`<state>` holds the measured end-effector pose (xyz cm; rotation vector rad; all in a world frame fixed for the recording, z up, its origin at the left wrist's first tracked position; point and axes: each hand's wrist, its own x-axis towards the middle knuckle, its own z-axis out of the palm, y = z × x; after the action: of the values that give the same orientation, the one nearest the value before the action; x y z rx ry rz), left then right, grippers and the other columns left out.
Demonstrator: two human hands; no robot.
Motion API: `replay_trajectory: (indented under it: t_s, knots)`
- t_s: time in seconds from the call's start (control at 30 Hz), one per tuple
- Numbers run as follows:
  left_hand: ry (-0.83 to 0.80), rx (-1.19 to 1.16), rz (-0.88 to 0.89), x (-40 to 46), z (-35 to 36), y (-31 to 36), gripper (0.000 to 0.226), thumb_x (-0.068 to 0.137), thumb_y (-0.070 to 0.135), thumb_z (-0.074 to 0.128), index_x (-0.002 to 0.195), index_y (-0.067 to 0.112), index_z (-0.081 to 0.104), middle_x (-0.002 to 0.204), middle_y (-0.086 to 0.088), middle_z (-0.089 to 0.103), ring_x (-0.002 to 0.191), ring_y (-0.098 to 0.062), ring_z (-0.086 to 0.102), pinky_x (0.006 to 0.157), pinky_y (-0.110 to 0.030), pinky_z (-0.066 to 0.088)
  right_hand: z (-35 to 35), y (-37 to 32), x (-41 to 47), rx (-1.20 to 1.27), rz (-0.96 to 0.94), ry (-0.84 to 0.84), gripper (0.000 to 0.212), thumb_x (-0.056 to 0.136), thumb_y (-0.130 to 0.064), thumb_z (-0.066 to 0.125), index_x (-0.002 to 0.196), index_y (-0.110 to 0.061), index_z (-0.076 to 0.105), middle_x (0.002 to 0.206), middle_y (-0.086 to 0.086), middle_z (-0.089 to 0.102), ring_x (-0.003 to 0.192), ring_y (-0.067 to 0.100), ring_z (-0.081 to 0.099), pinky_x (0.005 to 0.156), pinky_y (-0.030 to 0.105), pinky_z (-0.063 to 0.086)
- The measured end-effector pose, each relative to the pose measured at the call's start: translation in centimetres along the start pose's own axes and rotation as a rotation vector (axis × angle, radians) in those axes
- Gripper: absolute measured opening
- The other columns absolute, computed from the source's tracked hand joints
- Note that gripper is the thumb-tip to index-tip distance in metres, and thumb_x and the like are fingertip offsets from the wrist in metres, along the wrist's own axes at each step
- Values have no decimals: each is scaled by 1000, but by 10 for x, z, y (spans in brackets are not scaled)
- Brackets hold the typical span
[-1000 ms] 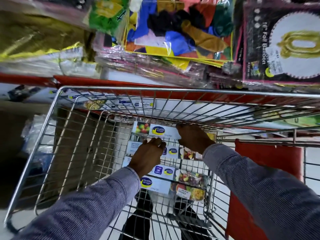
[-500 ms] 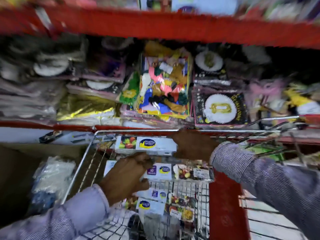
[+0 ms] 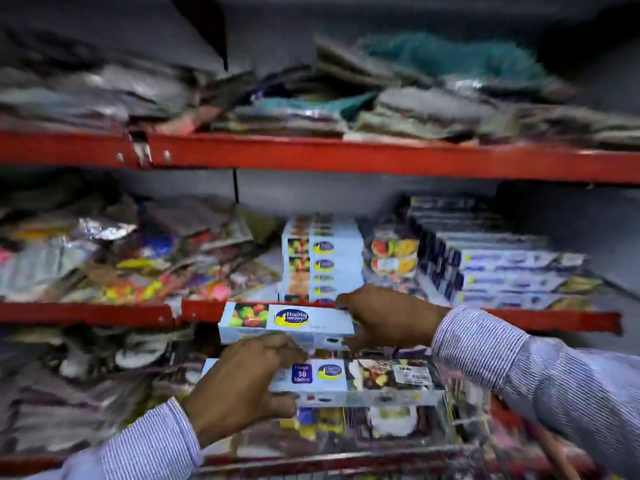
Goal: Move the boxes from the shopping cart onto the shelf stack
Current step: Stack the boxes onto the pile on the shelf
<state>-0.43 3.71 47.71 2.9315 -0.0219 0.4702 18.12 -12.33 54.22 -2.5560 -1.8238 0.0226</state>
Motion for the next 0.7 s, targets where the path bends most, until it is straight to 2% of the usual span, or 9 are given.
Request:
replay_trajectory:
  t_s: [0.2,0.3,0.47,0.57,0.7]
  knots:
    - [103,2,31,55,-32,-5,66,59,53,71,122,35,63,120,20,63,107,-4,59,88,-25,48,-34,33,16,-73,47,99,53,83,-37,69,127,-12,52,125,13,53,115,30,52,97,39,46]
    - [112,6,33,80,-37,-11,68,61,52,74,125,33,62,124,18,62,110,-5,57,94,-28,46,-39,53,35,-79,109,123,55,83,-33,70,130,-11,51,127,14,50,116,32,51,98,41,46]
    - [110,-11,17,110,-34,-21,68,63,50,79,126,33,61,125,16,63,114,-8,56,95,-30,46,-33,88,75,-47,180,119,47,84,-23,68,125,-9,52,129,16,48,116,36,53,98,43,47]
    - [103,-14,6,122,-27,-30,67,64,49,80,127,32,61,123,17,63,110,-8,57,93,-27,46,-21,105,96,-30,233,101,52,84,-23,68,131,-10,49,134,17,45,122,37,50,102,46,45]
    - [67,-25,-22,133,-18,-43,68,64,49,81,127,31,61,124,16,64,109,-8,58,95,-29,47,-7,119,116,-4,270,86,54,85,-24,66,135,-13,47,136,16,46,126,35,46,106,45,38]
